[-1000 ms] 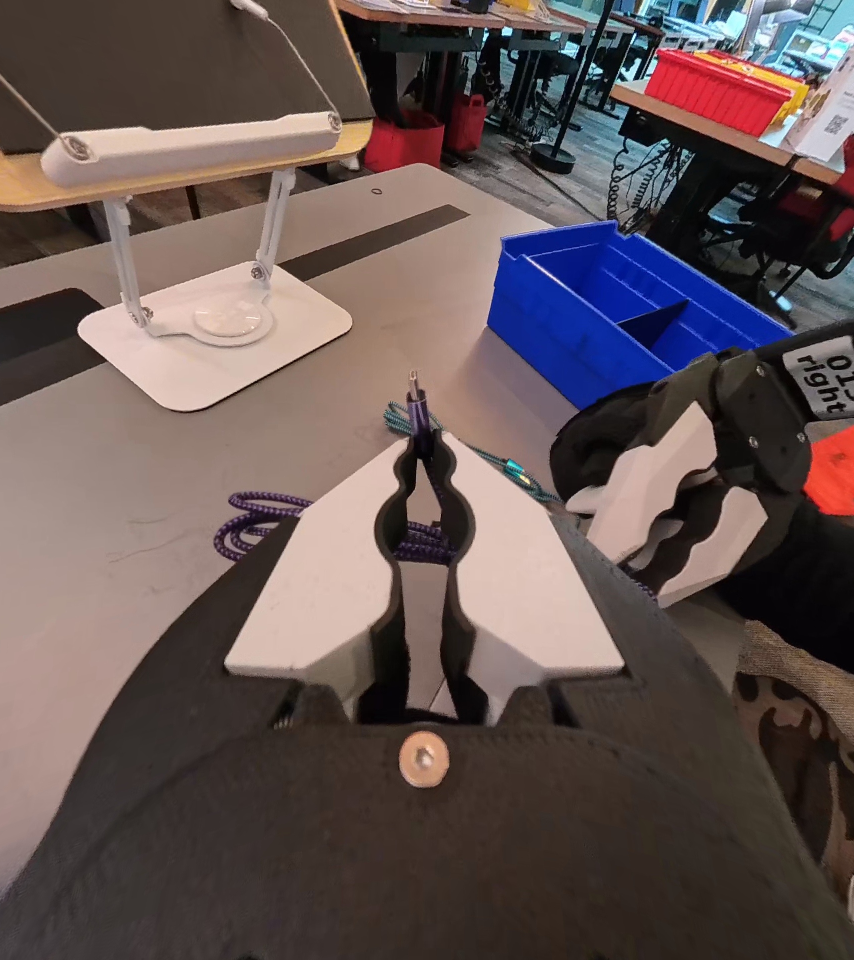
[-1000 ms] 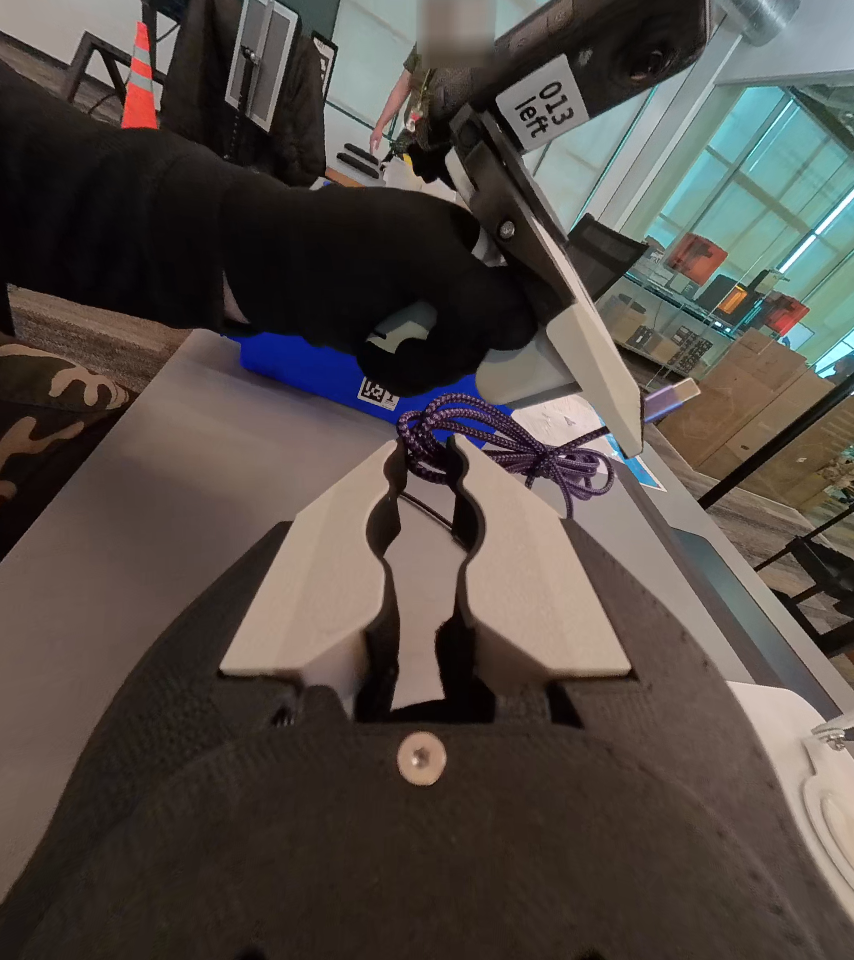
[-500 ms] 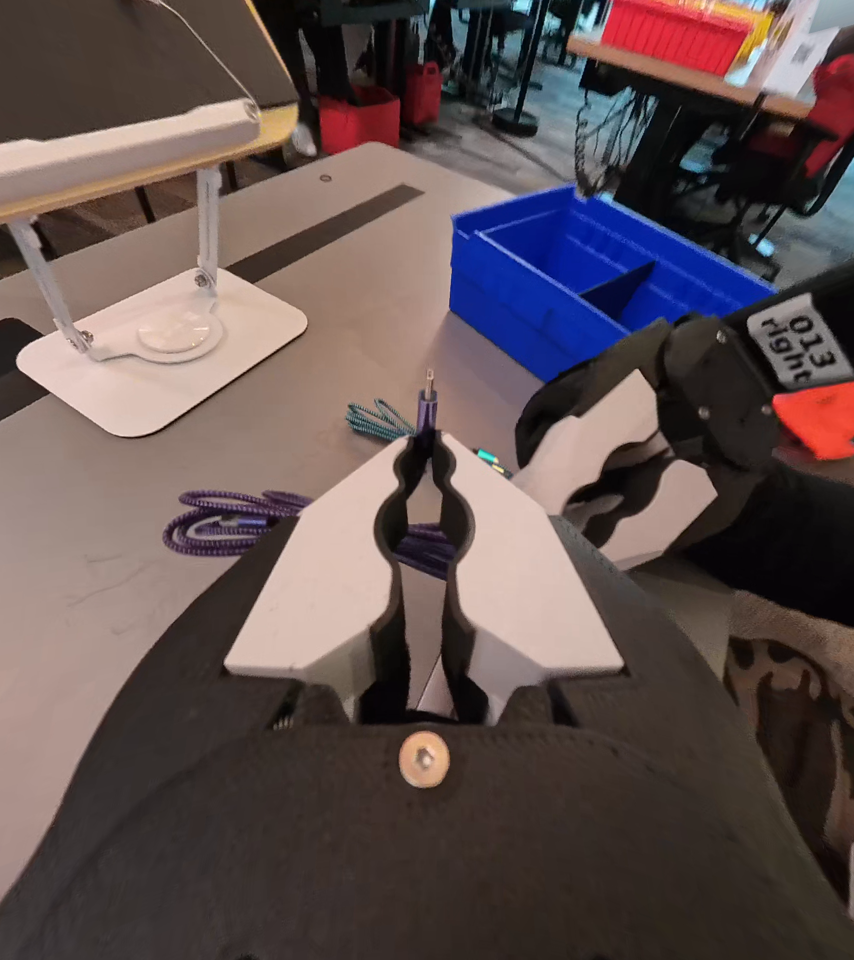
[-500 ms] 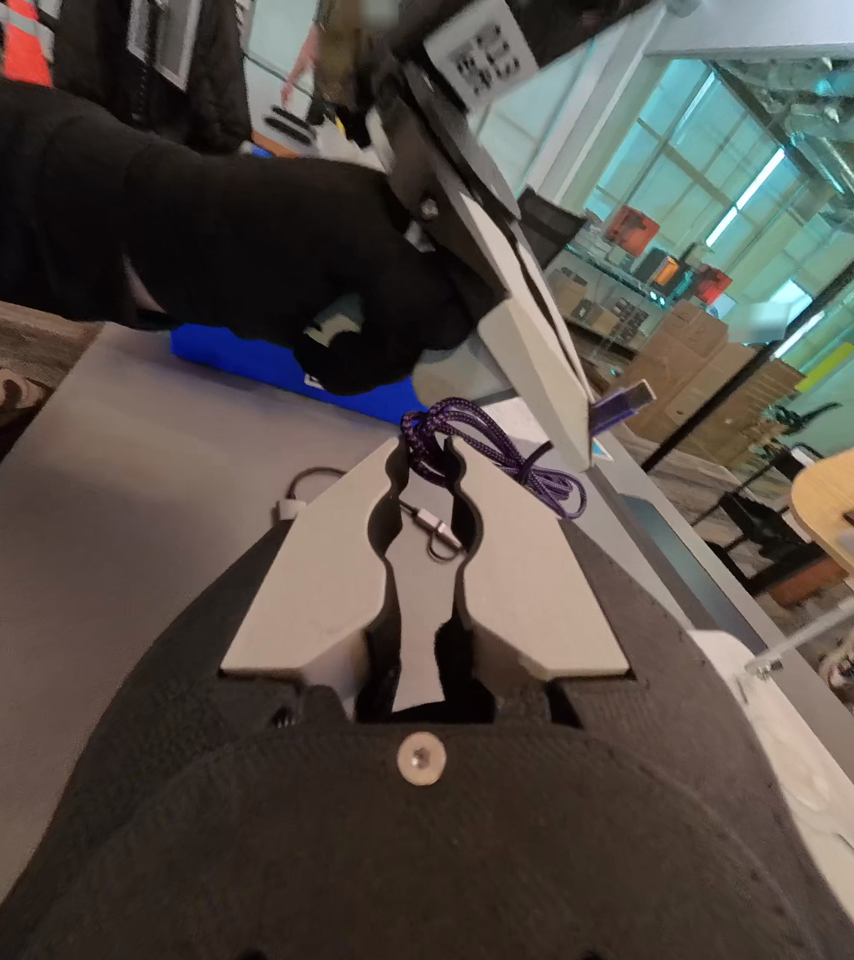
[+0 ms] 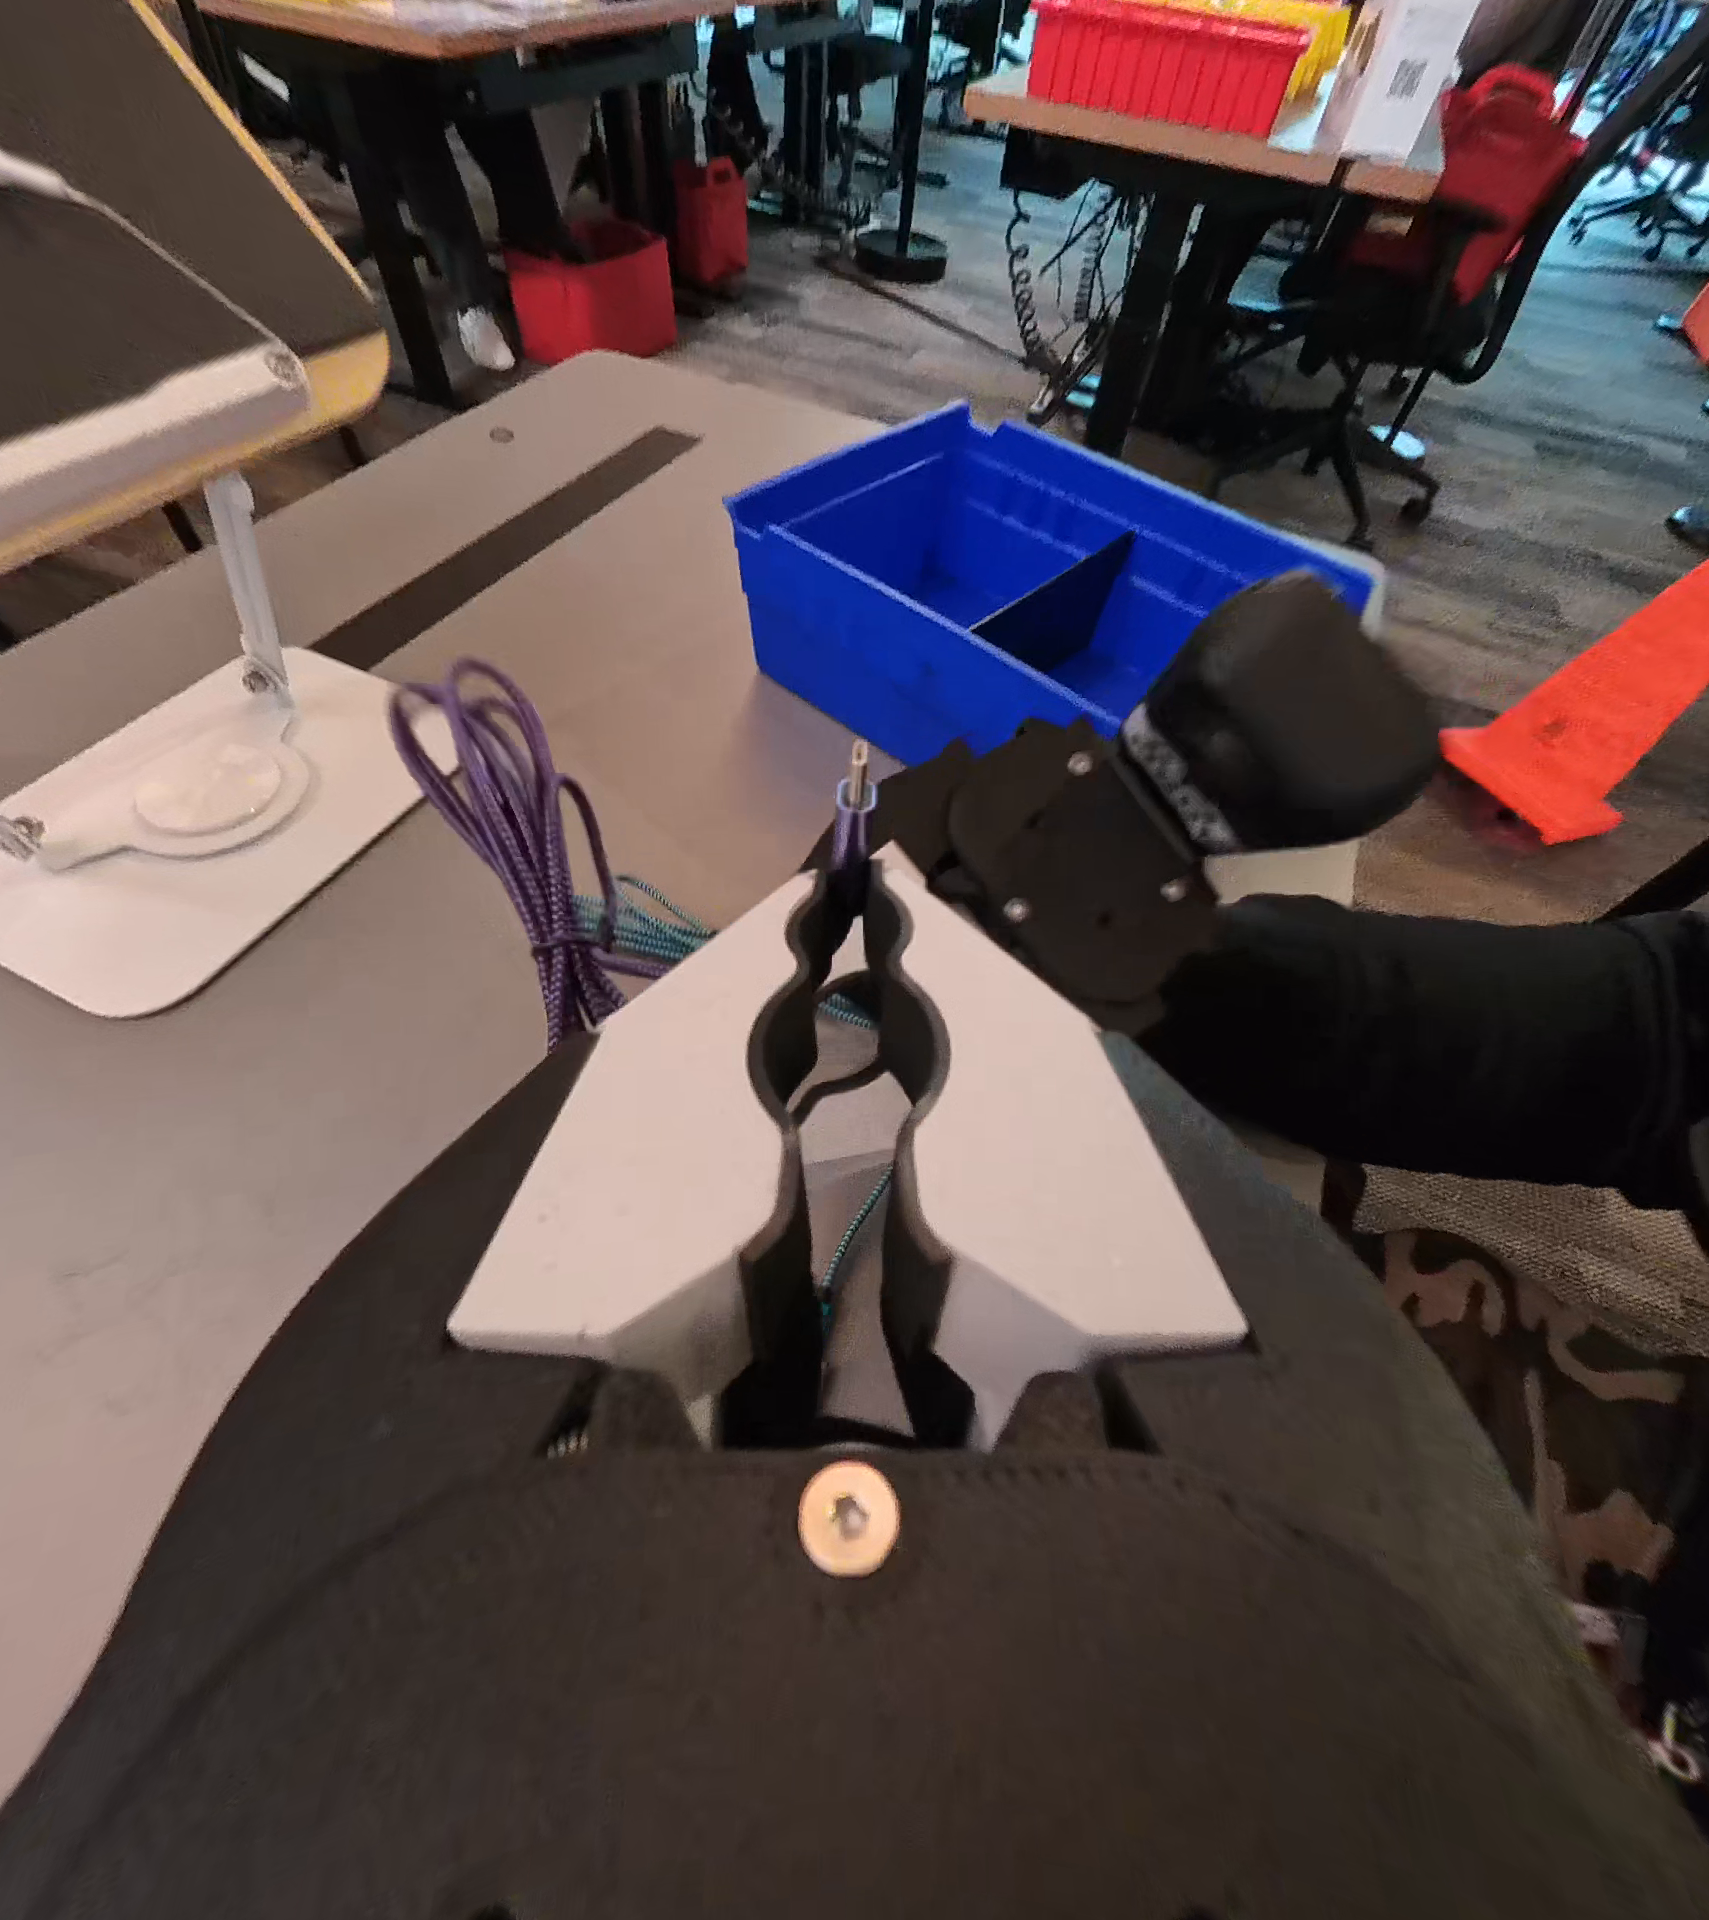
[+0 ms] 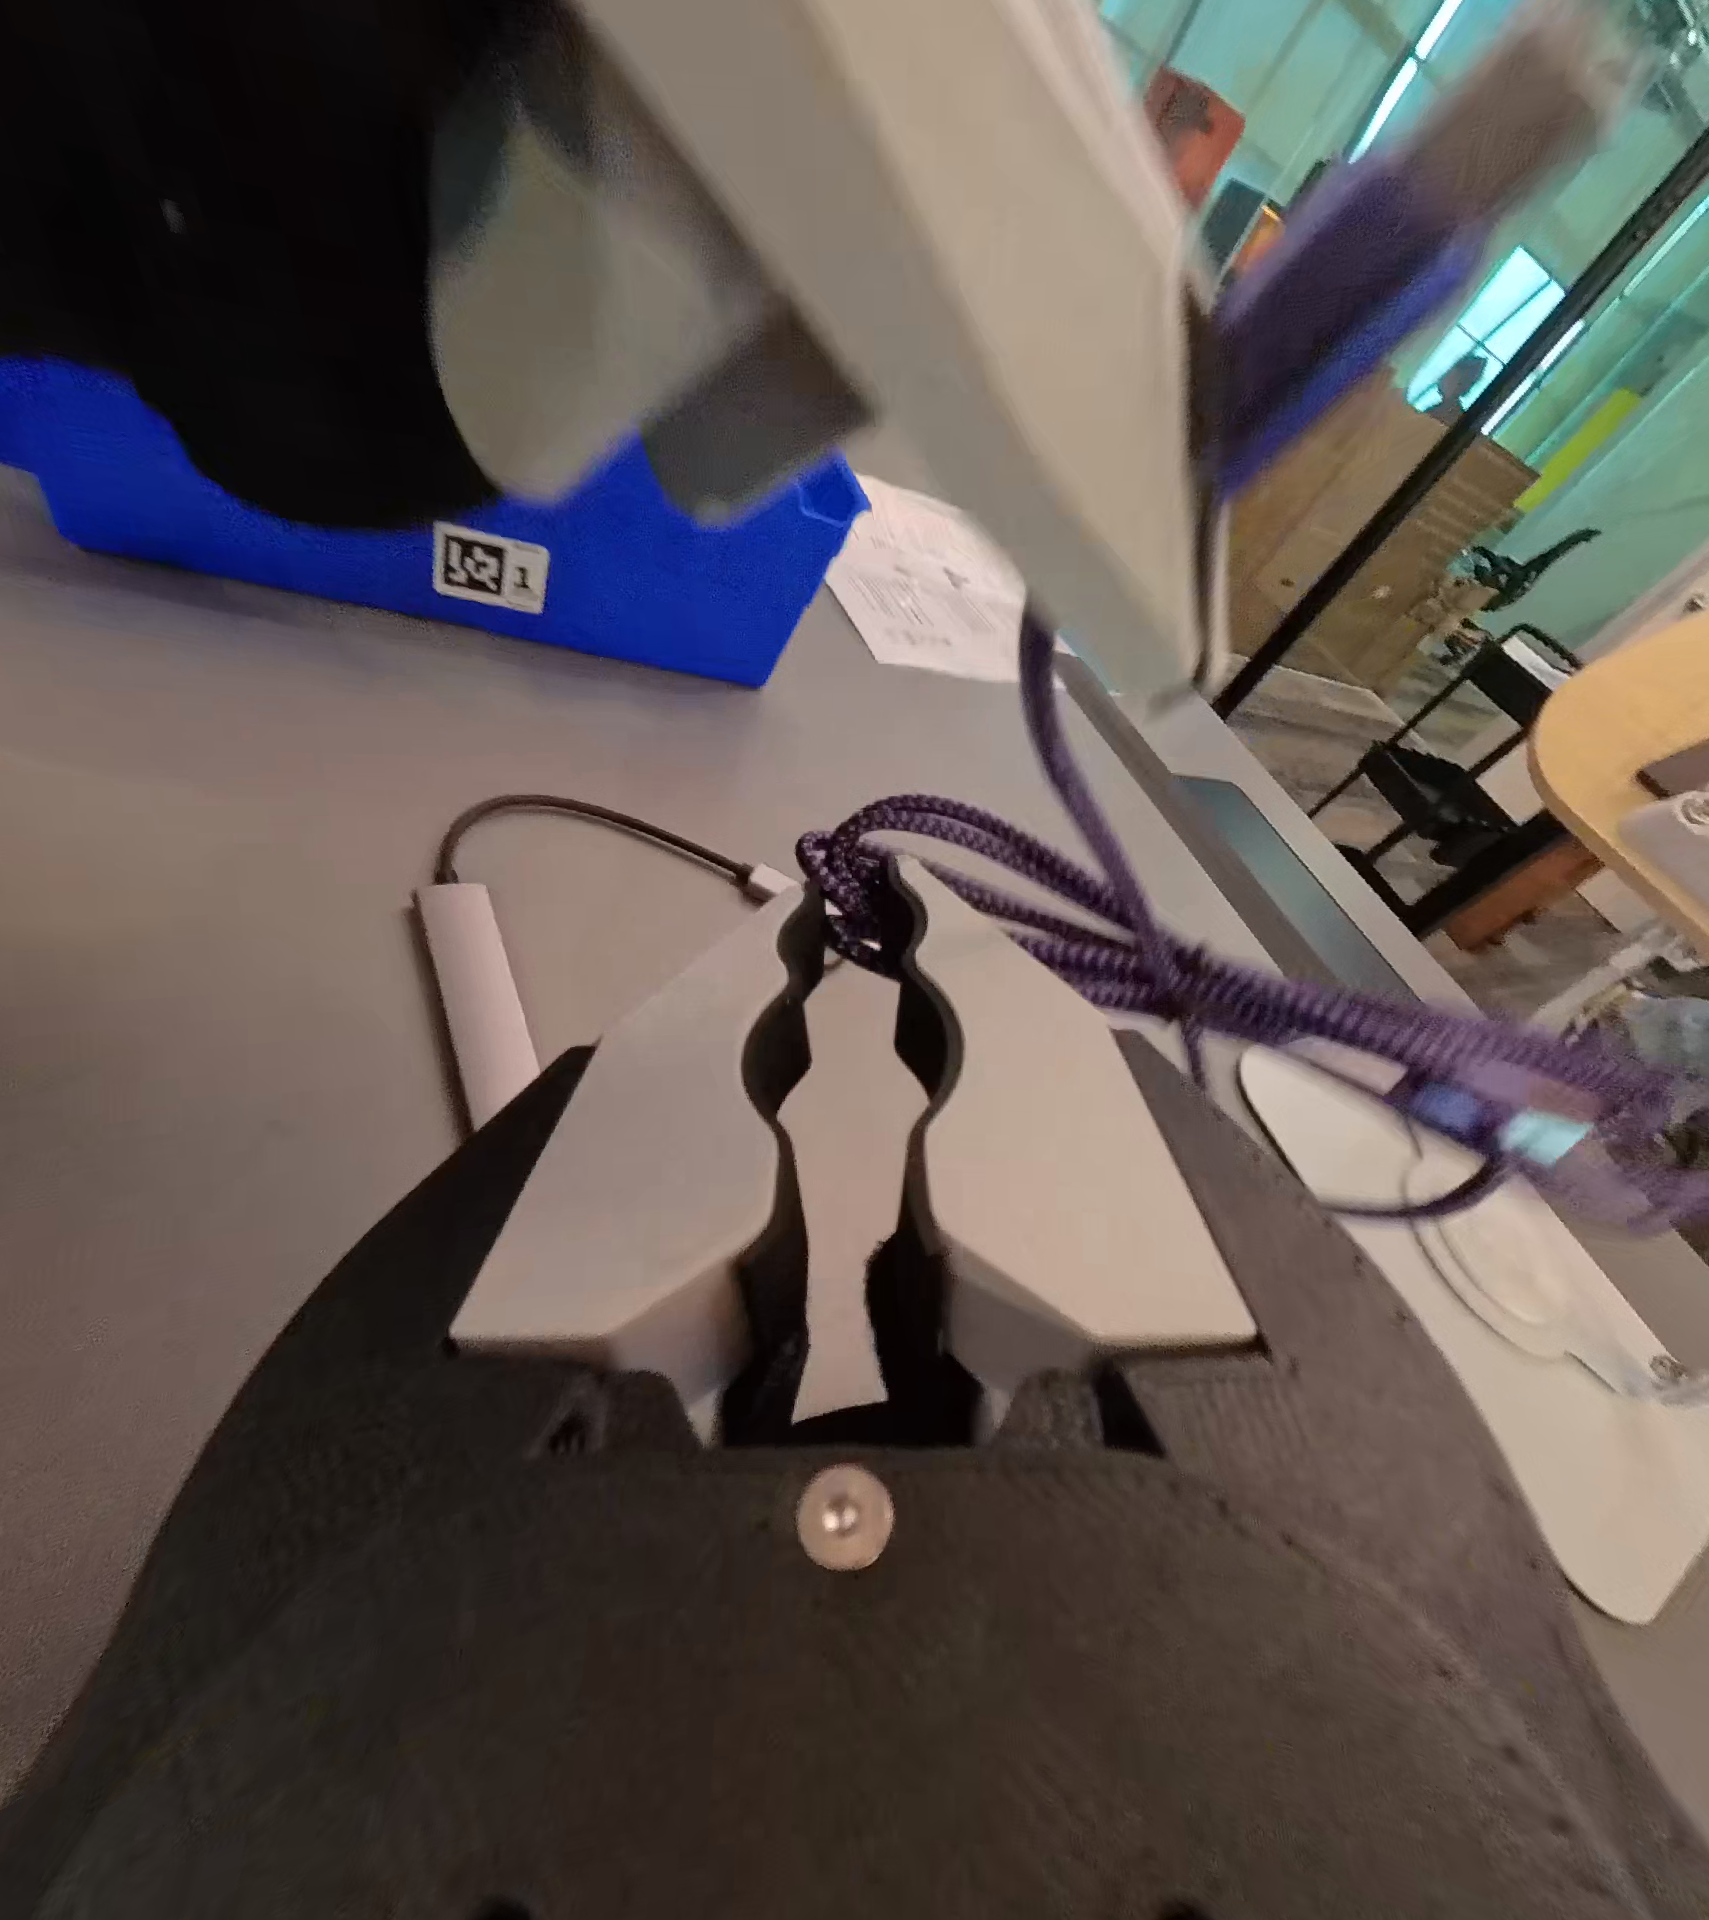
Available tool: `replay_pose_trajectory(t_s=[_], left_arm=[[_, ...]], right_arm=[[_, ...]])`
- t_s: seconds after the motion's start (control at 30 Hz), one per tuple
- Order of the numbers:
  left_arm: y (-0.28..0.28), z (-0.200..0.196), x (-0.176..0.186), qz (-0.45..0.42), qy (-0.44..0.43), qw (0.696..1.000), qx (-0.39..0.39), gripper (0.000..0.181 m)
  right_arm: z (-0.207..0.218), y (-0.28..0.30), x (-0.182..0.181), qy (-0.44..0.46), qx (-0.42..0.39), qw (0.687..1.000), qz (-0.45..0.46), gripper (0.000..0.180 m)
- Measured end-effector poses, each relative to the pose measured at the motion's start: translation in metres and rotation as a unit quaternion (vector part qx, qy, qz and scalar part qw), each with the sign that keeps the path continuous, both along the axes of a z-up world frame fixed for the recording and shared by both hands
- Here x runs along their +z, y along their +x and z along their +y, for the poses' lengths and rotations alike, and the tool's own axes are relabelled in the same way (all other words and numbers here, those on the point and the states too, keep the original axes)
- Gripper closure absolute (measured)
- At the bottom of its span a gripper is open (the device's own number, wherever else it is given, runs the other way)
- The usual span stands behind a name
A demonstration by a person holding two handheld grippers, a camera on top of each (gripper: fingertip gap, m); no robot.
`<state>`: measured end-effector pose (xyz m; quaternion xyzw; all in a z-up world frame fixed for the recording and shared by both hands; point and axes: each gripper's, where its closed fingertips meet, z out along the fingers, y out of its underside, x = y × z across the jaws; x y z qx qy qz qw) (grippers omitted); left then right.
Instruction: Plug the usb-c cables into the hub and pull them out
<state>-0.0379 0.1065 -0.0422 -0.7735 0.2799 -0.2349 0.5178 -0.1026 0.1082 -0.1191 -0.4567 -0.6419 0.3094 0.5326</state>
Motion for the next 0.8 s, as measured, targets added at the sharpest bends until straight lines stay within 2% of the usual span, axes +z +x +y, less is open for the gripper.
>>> replay_pose_trajectory(t_s=[0.13,0.3,0.33,0.37,0.4,0.53,0.7,0.8], left_arm=[[-0.008,0.001,0.007,0.008,0.005,1.000,0.009,0.177],[-0.022,0.009,0.002,-0.034,-0.006,0.999,0.021,0.177],[-0.026,0.011,0.001,-0.043,-0.009,0.999,0.025,0.177],[-0.030,0.014,0.002,-0.051,-0.009,0.998,0.030,0.178],[-0.035,0.017,0.002,-0.059,-0.010,0.998,0.036,0.178],[-0.052,0.023,0.007,-0.106,-0.011,0.993,0.049,0.178],[-0.059,0.022,0.013,-0.115,-0.007,0.992,0.050,0.178],[-0.063,0.024,0.019,-0.111,0.005,0.992,0.066,0.178]], right_arm=[[-0.004,-0.003,-0.001,-0.006,0.014,1.000,0.000,0.171],[-0.022,-0.005,0.002,-0.008,0.065,0.998,0.010,0.169],[-0.027,-0.004,0.002,-0.013,0.079,0.997,0.011,0.167],[-0.030,-0.004,0.002,-0.024,0.092,0.995,0.014,0.157],[-0.034,-0.004,0.004,-0.044,0.109,0.993,0.018,0.147],[-0.037,0.005,0.027,-0.149,0.157,0.973,0.073,0.135],[-0.004,0.019,0.047,-0.265,0.143,0.944,0.136,0.133],[0.007,0.023,0.050,-0.269,0.122,0.944,0.150,0.123]])
